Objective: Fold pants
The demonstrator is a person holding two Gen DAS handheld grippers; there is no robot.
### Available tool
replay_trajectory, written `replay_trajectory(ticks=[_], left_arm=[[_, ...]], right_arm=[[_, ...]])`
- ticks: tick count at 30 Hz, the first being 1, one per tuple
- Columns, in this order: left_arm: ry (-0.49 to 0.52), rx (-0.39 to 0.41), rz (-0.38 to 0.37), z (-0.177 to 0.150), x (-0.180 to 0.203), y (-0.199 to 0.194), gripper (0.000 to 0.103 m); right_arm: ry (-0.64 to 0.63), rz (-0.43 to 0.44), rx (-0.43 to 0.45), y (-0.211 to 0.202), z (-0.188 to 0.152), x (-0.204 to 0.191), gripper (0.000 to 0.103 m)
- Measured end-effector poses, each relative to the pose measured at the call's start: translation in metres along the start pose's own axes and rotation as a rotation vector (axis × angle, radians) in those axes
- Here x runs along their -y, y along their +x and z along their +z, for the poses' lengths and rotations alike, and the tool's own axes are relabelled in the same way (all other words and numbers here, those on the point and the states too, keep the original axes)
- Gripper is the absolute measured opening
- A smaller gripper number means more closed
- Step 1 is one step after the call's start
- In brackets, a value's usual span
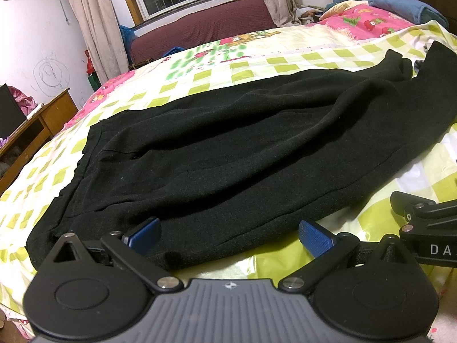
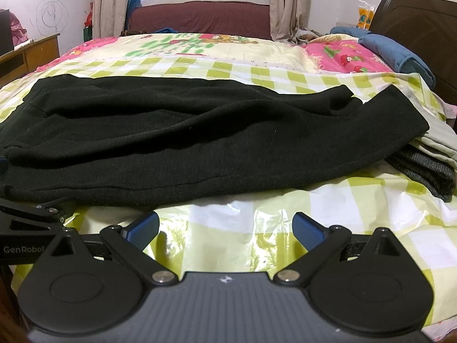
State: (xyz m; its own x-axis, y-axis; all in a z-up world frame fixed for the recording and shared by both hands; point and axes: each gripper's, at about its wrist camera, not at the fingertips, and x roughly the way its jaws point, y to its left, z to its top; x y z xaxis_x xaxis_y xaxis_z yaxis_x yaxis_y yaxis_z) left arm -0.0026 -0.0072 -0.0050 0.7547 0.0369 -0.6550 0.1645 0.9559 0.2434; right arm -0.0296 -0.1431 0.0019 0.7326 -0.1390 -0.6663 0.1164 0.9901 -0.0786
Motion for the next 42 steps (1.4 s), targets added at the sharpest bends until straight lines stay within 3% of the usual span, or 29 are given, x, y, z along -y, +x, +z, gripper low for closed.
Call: replay_trajectory(ticks=[9,17,22,29,32,35,36,38,40,42], left_arm=[[-0.006,0.004,0.0,0.001,-0.002,-0.001,0.103],[-0.052,0.061,0.043,0.006,-0.038,-0.017,0.103],[-0.078,0.082,0.161,-0.007,-0.096,-0.028,0.103],[-0.262,-0.005,0.29,-0.034,-0.195,-0.008,0.103],[-0.311,-0.04,0.297,-0.042,-0.22,0.008,0.103],[-0.339,-0.071,0.29,-0.047,-0.241,0.028,0.103],[-0.343,-0.082,0.283,-0.047,-0.242,0.035,0.103],[-0.348,-0.106,0.275,-0.05,-0.249,0.047,0.089],[-0.361,-0.125,0.248,-0.051,-0.254,0.054,0.077],[-0.371,-0.134,0.213,-0.052,-0.252,0.058,0.063]], right_arm=[[-0.002,0.002,0.006,-0.001,0.001,-0.001,0.099],[-0.054,0.088,0.073,-0.017,0.023,-0.023,0.099],[-0.176,0.225,0.104,-0.027,0.038,-0.075,0.099],[-0.421,0.428,0.128,-0.029,0.052,-0.173,0.098],[-0.516,0.516,0.096,-0.022,0.052,-0.208,0.097],[-0.592,0.561,0.057,-0.011,0.048,-0.235,0.091],[-0.61,0.573,0.046,-0.009,0.046,-0.241,0.083],[-0.645,0.586,0.015,-0.003,0.043,-0.256,0.067],[-0.638,0.597,-0.042,0.008,0.041,-0.268,0.038],[-0.618,0.585,-0.048,0.013,0.041,-0.274,0.035]])
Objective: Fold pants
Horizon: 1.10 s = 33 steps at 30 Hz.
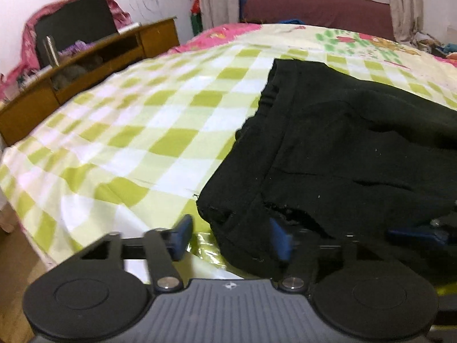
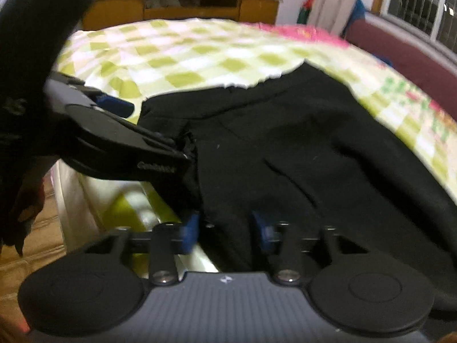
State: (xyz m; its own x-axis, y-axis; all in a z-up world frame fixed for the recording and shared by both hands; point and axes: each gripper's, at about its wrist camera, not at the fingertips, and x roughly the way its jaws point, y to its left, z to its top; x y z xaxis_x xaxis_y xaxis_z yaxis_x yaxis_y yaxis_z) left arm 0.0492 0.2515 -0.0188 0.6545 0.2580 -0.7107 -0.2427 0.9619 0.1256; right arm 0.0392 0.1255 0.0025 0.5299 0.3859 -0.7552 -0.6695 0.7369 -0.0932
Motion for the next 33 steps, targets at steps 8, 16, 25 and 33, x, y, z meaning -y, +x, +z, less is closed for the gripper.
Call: replay_trajectory(ticks=[8,16,25,33], left_arm=[[-0.062,0.039,-0.025,0.006,-0.035,-0.008,0.053],[-0.073,0.028,0.058,0.01,-0.061,0.001,0.059],[0.051,0.129,0.091,0.008,-0.024,-0.046,0.062],[0.248,0.226,-0.129,0.017,0.094,-0.084,0.064]], right_arm=[[-0.003,0.044,0.014,0.011,0.021,-0.018,0.014],[-0.031,0.128,0.021,0.03,0.051,-0.053,0.019],[0.332,0.032,0.063,-0.051,0.001,0.059,0.035],[0.765,-0.407,0.031,-0.139,-0.123,0.205,0.037]])
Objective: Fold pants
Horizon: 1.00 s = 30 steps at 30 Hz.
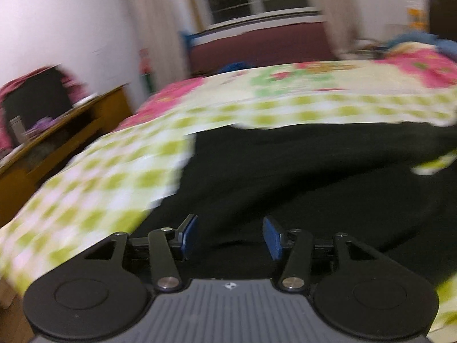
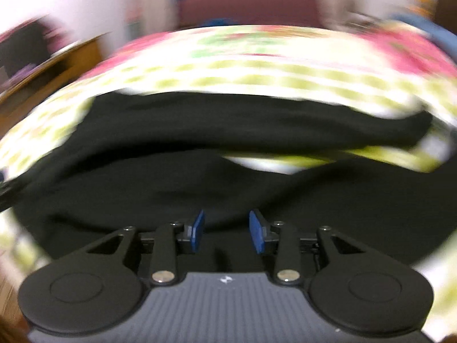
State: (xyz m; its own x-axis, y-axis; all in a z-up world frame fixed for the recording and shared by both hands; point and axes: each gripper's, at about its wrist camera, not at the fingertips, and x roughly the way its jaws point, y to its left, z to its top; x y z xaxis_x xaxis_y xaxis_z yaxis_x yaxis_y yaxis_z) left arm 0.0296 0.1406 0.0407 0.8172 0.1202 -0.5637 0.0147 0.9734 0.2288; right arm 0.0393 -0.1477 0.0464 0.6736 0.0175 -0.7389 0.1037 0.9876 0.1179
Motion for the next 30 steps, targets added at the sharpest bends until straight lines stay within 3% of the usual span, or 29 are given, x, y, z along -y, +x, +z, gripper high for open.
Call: replay_trajectory(ticks=[4,6,12,21,23,25,30], left_arm=[[0.114,0.007,-0.159,0.015,0.079,0.004,0.064],[0.164,0.002,-0.238,0.02,0.118,0.008,0.064],[0.258,-0.008,-0.394,0.036,0.205,0.015,0.064],[0.321,-0.038,-0.472,0.037,0.259,0.025,0.064],[0.336,-0.035,-0.475,0.036,0.265,0.023,0.064],[0.349,-0.032,-0.476,0.036,0.269,0.022,0.064],[0.37,-0.027,-0.472,0.036,0.275,0.019,0.064]], right_arm=[[0.214,-0.194,0.028,-0.009,-0.007,0.097,0.04],[0.364,-0.218,0.03,-0.01,-0.009,0.141,0.042],[0.627,-0.186,0.083,0.012,-0.005,0.206,0.044],[0.701,-0.138,0.138,0.052,0.004,0.247,0.049],[0.707,-0.131,0.157,0.05,0.004,0.25,0.041],[0.72,-0.101,0.158,0.047,0.001,0.255,0.01],[0.805,-0.014,0.178,0.036,-0.008,0.271,0.005]])
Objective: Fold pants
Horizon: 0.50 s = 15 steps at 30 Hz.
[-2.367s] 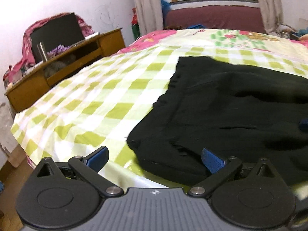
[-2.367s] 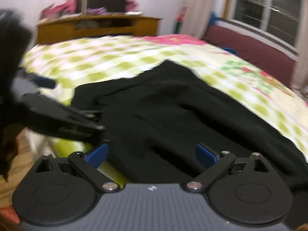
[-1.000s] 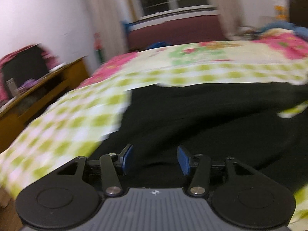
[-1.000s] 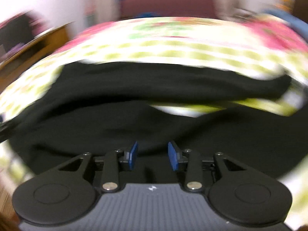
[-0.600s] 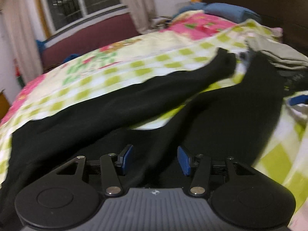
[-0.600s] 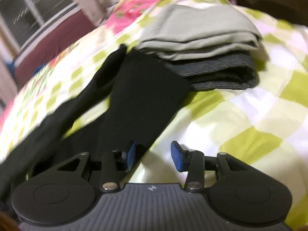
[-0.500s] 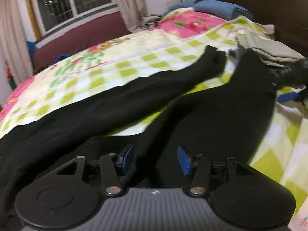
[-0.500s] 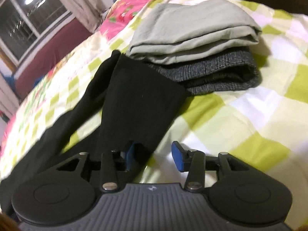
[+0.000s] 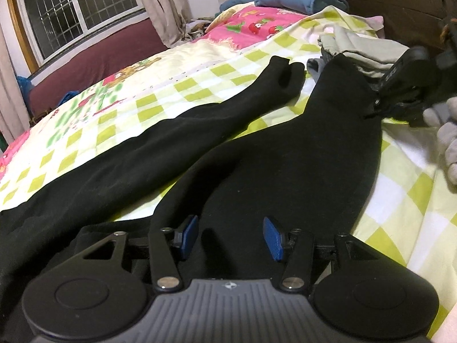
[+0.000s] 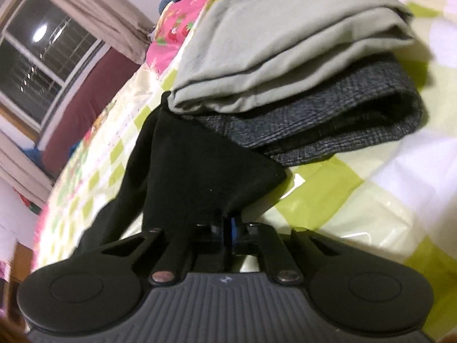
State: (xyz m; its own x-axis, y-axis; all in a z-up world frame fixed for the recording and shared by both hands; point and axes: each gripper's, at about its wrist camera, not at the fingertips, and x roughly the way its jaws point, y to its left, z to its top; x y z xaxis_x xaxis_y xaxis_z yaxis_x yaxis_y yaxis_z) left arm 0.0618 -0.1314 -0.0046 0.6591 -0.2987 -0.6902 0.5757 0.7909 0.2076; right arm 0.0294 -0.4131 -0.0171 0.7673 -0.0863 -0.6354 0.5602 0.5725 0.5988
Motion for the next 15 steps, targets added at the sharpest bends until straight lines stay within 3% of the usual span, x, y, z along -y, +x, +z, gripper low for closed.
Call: replay_trajectory(ticks=[5,11,15], left_arm=[[0.033,0.033,-0.029,0.004,0.011,-0.007,0.064],[0.077,0.016,-0.089,0.001,0.029,-0.004,0.067],[0.117,0.002,-0.119,-0.006,0.043,0.0,0.068]], right_arm=[[-0.037,0.076,0.095,-0.054,0.005,0.002,0.004],[-0.031,-0.017,0.102,-0.082,0.002,0.028,0.004],[0.003,-0.145,0.034,-0.069,-0.008,0.048,0.004]])
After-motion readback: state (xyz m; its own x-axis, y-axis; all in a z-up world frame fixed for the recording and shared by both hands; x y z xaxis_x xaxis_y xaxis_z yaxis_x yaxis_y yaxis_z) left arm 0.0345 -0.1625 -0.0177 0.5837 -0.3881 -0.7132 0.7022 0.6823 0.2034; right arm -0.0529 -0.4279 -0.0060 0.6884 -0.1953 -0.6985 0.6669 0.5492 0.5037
